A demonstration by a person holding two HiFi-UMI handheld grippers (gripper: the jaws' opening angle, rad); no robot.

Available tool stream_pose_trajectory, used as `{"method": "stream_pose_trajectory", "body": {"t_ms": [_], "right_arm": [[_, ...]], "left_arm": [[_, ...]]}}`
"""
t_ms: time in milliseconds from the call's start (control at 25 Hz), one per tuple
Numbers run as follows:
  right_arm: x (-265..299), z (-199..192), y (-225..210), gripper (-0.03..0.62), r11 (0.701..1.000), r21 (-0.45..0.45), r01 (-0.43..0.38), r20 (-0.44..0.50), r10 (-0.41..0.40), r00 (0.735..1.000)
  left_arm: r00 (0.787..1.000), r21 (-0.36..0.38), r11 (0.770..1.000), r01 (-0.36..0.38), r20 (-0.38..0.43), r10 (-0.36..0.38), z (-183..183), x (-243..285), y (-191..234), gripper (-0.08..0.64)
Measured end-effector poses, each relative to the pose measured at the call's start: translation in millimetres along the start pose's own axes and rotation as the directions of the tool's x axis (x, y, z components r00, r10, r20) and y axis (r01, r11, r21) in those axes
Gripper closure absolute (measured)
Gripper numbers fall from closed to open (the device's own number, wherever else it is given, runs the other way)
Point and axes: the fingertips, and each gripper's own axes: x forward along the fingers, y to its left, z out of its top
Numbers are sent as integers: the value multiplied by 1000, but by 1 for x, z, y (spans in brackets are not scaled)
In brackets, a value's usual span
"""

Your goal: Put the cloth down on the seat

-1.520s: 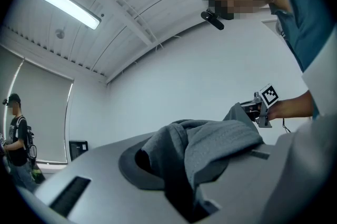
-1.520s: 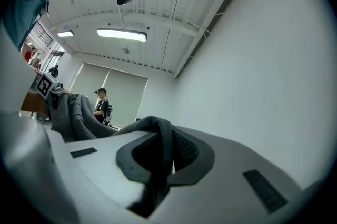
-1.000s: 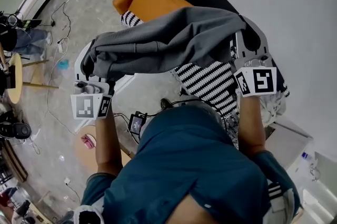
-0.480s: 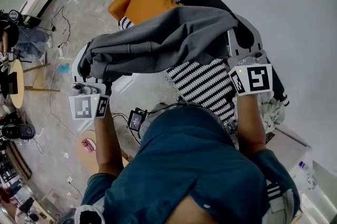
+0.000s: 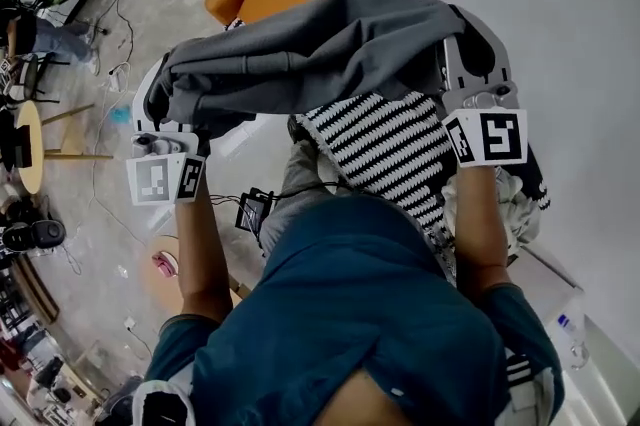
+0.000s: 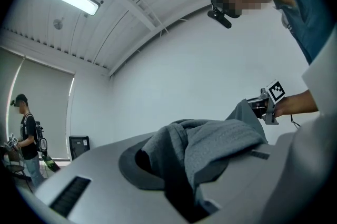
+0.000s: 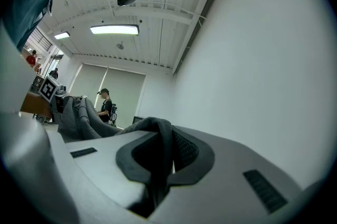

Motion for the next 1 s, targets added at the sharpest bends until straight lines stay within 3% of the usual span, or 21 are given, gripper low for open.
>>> {"method": "stream_pose_trajectory", "body": {"t_ms": [200, 480, 720, 1000], "right_arm": [[48, -34, -21, 571, 999, -9, 42, -26, -42, 999], [52, -45, -15, 571, 996, -24, 91, -61, -93, 994], [135, -111, -26, 571, 995, -9, 96, -120, -96, 988], [165, -155, -36, 571, 995, -2, 100, -165, -99, 981]], "left_arm": [[999, -45, 999, 25, -31, -27, -47, 61, 31, 472], [997, -59, 997, 53, -43, -56, -58, 73, 41, 472], [994, -81, 996, 40, -94, -47, -116, 137, 93, 472], [990, -99, 995, 20, -135, -33, -155, 164, 110, 472]]}}
